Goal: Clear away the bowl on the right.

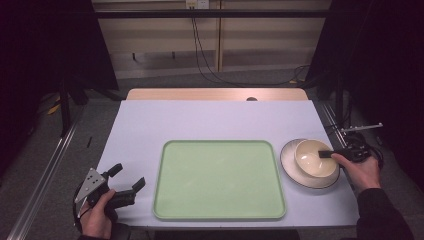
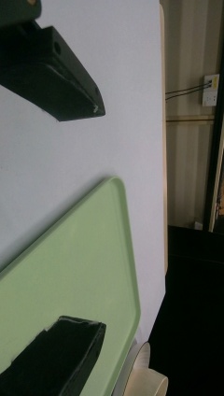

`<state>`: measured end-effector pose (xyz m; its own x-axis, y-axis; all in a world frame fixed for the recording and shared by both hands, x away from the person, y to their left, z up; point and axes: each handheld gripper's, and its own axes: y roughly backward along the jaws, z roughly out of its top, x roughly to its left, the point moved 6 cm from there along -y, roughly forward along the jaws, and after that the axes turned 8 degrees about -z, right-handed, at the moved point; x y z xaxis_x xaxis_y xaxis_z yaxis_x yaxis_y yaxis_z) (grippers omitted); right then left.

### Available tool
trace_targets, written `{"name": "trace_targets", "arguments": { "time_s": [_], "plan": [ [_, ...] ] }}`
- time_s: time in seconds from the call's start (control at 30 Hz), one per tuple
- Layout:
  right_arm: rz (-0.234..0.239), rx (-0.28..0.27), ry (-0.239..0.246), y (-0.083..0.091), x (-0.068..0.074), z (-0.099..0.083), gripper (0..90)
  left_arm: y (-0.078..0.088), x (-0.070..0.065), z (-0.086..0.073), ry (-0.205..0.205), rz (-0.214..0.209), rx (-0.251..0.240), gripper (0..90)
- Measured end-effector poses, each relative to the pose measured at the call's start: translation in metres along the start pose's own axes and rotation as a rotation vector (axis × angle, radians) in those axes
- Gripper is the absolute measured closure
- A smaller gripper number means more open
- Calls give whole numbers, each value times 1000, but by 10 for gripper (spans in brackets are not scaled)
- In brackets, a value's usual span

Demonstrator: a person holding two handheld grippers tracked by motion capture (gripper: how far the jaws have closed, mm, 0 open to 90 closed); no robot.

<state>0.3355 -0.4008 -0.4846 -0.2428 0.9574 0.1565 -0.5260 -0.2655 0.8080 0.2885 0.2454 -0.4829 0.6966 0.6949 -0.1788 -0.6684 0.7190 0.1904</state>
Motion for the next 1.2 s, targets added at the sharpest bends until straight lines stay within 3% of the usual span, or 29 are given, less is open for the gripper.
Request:
{"name": "trace_targets", "arguments": {
  "time_s": [0.77, 1.2],
  "plan": [
    [42, -69, -11, 18, 6, 4, 839, 0, 0, 0, -1, 1, 0, 1],
    [91, -108, -14, 30, 14, 11, 839, 0, 0, 0, 1, 1, 0, 0]
  ]
}}
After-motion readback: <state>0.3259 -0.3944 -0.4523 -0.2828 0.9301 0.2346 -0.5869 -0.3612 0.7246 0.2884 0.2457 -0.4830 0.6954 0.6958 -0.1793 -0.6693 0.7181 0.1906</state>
